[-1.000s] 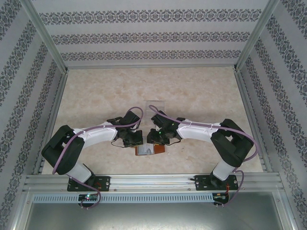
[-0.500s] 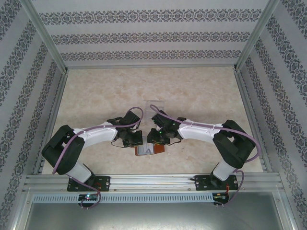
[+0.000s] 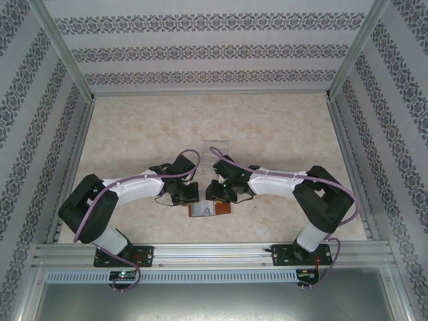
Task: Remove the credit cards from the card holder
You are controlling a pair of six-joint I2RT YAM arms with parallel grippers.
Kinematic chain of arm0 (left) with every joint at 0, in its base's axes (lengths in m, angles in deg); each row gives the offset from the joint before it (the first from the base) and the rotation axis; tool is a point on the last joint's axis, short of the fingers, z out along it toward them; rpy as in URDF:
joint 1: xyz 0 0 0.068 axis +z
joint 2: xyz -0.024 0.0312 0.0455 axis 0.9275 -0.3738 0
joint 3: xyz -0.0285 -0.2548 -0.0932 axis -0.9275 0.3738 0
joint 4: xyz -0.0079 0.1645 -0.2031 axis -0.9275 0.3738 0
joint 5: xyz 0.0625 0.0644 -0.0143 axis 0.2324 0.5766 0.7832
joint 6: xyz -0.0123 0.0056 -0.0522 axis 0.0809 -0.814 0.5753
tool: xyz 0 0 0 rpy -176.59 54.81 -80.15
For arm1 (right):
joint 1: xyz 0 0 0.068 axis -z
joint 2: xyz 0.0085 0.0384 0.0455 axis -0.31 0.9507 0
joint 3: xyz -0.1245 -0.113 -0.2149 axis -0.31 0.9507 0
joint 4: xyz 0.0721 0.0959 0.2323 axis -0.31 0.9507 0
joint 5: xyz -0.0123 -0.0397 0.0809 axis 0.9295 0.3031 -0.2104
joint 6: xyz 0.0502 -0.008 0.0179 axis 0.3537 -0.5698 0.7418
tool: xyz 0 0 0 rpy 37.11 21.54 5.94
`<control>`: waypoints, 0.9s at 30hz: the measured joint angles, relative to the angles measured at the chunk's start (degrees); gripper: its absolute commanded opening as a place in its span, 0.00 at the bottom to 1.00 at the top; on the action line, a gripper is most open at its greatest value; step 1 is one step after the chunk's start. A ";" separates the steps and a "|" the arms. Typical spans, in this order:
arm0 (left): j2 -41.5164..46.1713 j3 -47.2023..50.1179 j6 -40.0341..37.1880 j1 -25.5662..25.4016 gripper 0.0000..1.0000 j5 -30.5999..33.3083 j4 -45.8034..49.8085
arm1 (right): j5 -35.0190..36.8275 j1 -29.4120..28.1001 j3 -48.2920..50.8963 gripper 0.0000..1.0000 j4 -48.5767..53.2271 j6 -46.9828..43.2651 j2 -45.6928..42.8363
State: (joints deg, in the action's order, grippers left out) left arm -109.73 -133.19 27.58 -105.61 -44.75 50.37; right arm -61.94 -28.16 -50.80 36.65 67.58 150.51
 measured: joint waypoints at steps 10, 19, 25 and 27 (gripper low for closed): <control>-0.15 -0.15 0.00 0.00 0.06 0.00 0.17 | -0.68 0.37 0.96 0.30 -1.77 0.13 0.37; -0.15 -0.22 -0.02 0.00 0.06 0.02 0.35 | -0.96 0.37 1.62 0.29 -3.02 0.66 0.48; -0.15 -0.26 -0.02 0.00 0.06 0.02 0.37 | -1.53 0.39 2.16 0.28 -4.33 1.18 1.03; -0.15 -0.26 -0.02 0.00 0.05 0.02 0.39 | -1.77 0.57 2.19 0.28 -4.42 1.22 1.05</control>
State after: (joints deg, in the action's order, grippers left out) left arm -109.89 -133.45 27.56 -105.61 -44.73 50.77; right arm -63.71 -27.59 -48.62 32.23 68.80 151.56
